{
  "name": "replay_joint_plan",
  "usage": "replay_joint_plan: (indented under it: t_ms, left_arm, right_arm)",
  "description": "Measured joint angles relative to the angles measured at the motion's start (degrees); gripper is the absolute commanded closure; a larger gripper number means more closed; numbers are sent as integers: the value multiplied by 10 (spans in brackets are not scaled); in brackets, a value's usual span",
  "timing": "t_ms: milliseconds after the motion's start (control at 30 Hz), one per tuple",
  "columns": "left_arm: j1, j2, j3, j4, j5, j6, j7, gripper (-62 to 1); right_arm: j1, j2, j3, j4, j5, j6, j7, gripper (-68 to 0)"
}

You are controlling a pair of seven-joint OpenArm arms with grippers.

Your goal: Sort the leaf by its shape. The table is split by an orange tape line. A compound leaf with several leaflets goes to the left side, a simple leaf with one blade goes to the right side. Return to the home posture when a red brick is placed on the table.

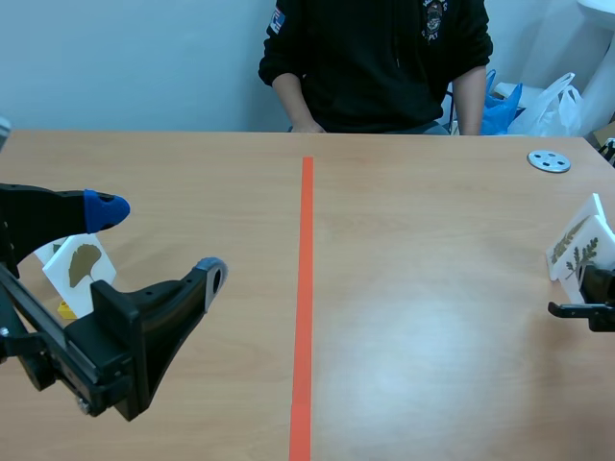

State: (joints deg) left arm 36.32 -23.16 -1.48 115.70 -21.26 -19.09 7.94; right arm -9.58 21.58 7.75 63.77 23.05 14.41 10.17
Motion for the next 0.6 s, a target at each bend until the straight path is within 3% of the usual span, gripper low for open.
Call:
replay_joint_plan:
  t_ms: [133,267,600]
  left_arm:
    - [0,0,0,0,0,0,0,-623]
    - [0,0,0,0,0,0,0,-623]
    - [0,0,0,0,0,0,0,-623]
  right_arm:
    - [38,0,0,-44,0,-4,0,-20]
    - [85,0,0,-82,0,-30,0,-20]
    - [127,0,0,-152,-1,-31,5,-20]
